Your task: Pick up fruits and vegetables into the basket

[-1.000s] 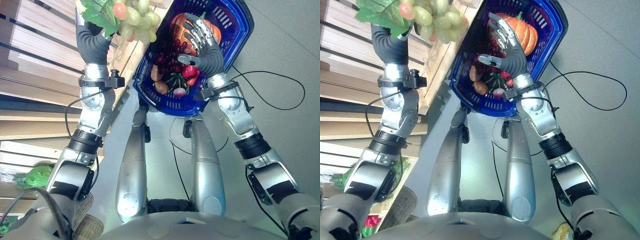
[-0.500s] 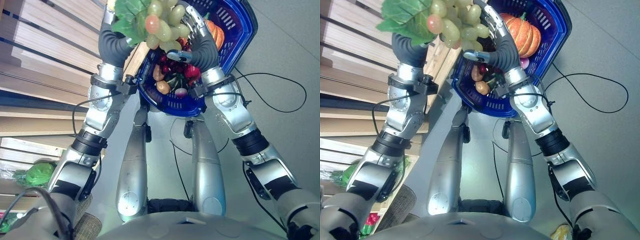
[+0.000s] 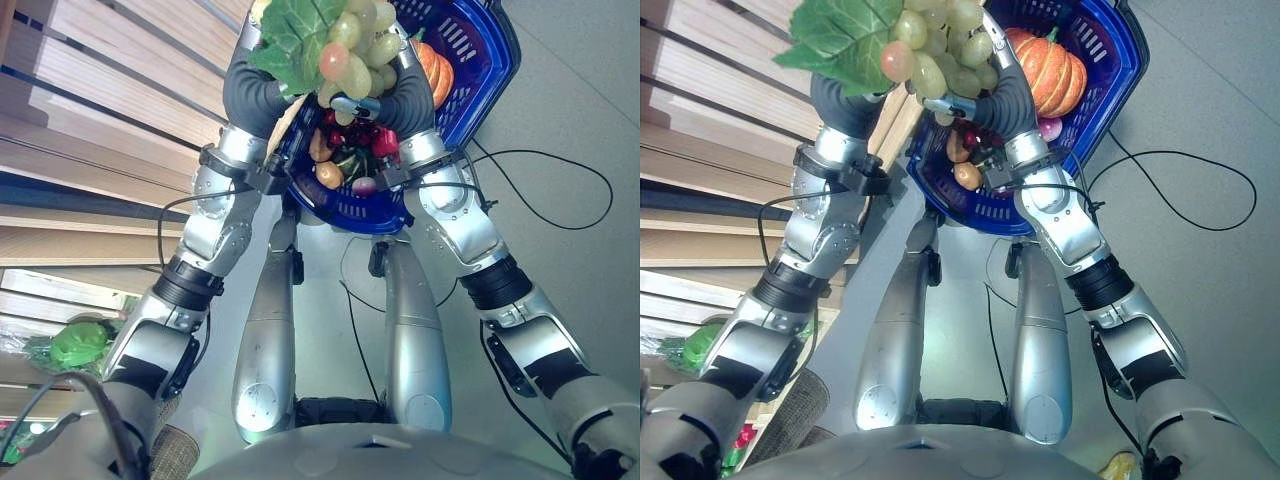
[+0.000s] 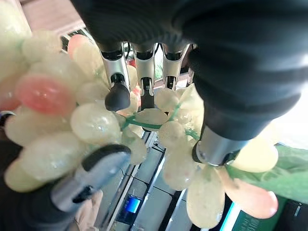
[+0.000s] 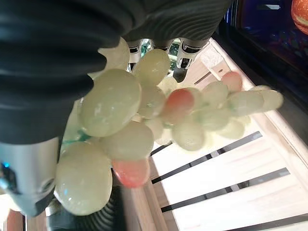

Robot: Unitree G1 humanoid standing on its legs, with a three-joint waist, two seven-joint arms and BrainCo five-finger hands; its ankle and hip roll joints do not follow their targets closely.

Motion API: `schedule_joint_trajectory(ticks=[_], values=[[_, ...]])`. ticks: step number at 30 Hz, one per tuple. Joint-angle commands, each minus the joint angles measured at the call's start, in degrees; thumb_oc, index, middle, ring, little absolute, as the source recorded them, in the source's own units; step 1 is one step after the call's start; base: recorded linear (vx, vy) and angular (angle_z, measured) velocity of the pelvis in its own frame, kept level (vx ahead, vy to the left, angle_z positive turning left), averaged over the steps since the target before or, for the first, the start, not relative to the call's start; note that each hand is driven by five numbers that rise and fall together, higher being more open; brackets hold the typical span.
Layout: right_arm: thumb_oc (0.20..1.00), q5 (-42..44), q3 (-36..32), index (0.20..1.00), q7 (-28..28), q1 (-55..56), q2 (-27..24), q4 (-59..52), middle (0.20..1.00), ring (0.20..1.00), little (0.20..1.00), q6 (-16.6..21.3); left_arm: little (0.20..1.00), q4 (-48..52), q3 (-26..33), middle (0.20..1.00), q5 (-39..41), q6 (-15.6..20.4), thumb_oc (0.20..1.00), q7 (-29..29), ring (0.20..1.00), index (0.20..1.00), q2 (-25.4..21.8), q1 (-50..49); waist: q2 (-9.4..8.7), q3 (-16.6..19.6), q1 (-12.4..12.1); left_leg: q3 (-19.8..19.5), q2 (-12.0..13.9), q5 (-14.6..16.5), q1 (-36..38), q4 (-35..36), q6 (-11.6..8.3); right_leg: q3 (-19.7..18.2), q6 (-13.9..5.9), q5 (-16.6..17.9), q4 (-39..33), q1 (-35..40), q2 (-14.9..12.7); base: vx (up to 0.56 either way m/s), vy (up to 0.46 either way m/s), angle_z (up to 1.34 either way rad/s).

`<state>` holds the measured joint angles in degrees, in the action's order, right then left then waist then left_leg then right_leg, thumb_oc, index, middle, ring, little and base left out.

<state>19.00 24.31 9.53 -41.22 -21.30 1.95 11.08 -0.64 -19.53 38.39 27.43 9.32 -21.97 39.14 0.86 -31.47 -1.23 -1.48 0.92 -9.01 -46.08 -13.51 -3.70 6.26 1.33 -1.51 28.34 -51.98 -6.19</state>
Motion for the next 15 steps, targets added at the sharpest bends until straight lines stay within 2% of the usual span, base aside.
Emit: schedule_joint_trajectory(ticks=[1,2,3,15], values=[[0.762,-1.6,2.6,0.762,-0.9,-2.7,1.8,-5.9,0.762,0.762,0.762,0.2,0.2,10.2,-2.4,0.2,1.0,2.3,0.2,4.0,0.2,0.2,2.6,2.5,1.33,1.7,0.7,0.3,-2.2,4.7,-0.1,-4.5,2.44,0.8,-5.18,4.8,-8.2,5.1,-0.1,0.0,0.0,0.0],[0.307,-1.7,2.7,0.307,-0.8,-2.7,1.7,-5.9,0.307,0.307,0.307,0.4,0.2,10.3,-2.4,0.2,1.1,2.2,0.2,4.2,0.2,0.2,2.7,2.5,1.31,1.7,0.7,0.4,-2.2,4.7,-0.1,-4.5,2.44,0.8,-5.16,4.8,-8.2,5.1,-0.1,0.0,0.0,0.0],[0.2,-1.6,2.8,0.2,-0.7,-2.7,1.7,-5.9,0.2,0.2,0.2,0.3,0.2,10.4,-2.6,0.2,1.5,2.0,0.2,4.6,0.2,0.2,2.6,2.6,1.24,1.7,0.7,0.4,-2.2,4.6,-0.1,-4.5,2.43,0.9,-5.15,4.9,-8.3,5.1,-0.1,0.0,0.0,0.0],[0.2,-0.6,3.3,0.2,-0.2,-2.3,1.9,-5.6,0.2,0.2,0.2,-0.9,0.2,11.9,-3.0,0.2,1.3,3.1,0.2,7.3,0.2,0.2,3.1,2.7,1.07,1.7,0.7,0.3,-2.3,4.4,0.0,-4.2,2.56,0.9,-5.06,5.1,-8.6,5.2,0.0,0.0,0.0,0.0]])
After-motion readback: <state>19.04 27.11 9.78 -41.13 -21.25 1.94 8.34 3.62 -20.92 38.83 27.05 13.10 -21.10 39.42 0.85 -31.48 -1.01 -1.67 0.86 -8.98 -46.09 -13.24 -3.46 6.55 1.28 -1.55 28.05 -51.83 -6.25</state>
